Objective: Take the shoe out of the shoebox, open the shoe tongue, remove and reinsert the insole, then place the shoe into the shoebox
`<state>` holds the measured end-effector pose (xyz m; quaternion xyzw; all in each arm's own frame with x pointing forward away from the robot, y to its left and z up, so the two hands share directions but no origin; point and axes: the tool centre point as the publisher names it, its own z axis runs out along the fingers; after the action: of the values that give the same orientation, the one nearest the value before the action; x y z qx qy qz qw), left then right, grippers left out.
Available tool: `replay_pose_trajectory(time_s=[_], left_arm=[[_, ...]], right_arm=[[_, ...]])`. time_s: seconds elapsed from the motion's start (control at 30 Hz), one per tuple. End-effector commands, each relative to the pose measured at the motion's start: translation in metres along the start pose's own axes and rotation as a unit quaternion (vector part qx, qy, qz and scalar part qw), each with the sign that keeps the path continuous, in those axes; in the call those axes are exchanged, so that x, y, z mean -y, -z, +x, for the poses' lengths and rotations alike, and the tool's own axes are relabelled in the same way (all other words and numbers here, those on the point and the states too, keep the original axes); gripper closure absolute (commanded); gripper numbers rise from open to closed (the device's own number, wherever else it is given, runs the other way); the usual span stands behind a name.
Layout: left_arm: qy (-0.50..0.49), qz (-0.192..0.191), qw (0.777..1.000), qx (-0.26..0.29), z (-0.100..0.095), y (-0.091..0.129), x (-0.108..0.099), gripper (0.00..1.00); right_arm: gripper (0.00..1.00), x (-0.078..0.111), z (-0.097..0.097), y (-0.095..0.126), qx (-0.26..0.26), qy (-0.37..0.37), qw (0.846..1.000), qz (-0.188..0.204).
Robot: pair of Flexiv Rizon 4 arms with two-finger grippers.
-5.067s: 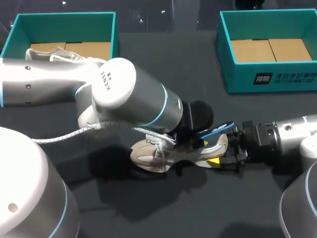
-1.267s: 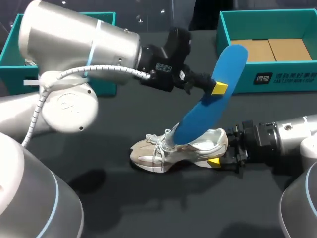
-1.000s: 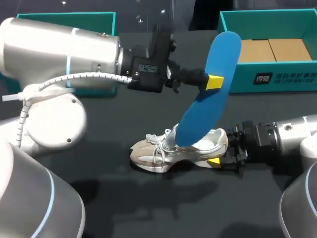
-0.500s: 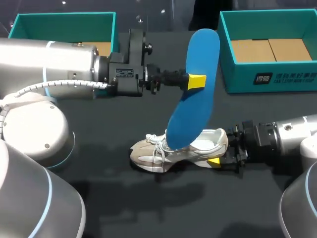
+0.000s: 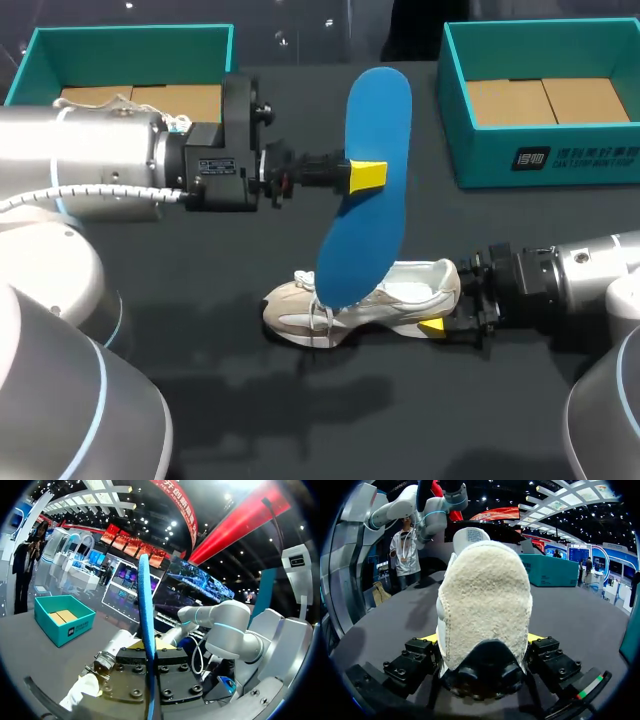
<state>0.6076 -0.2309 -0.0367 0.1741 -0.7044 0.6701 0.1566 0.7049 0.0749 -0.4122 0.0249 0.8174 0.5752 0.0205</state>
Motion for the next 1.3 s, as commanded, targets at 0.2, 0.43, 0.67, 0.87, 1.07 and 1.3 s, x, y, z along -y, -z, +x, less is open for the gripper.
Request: replay_pose_trajectory(time_s=[0.2,0.43,0.67,0.87,1.07,1.3], left_arm=[[-0.002,0.012,1.000,0.004,0.008,0.022,-0.007,1.00],[-0.002,0.012,1.000,0.004,0.008,0.022,-0.007,1.00],[-0.002,0.012,1.000,0.004,0.008,0.022,-0.007,1.00],[-0.002,0.012,1.000,0.004,0.008,0.022,-0.007,1.00],[-0.002,0.012,1.000,0.004,0.008,0.022,-0.007,1.00],[-0.002,0.012,1.000,0.004,0.008,0.022,-0.007,1.00]], right_arm=[[1.00,0.000,0.000,0.001,0.000,0.000,1.000,0.002],[1.00,0.000,0.000,0.001,0.000,0.000,1.000,0.002],[1.00,0.000,0.000,0.001,0.000,0.000,1.000,0.002],[0.00,0.005,0.000,0.015,0.003,-0.008,1.000,0.026],[0.00,0.006,0.002,0.035,0.006,-0.011,0.997,0.072],[0.00,-0.001,0.006,0.054,0.006,-0.033,0.985,0.168]])
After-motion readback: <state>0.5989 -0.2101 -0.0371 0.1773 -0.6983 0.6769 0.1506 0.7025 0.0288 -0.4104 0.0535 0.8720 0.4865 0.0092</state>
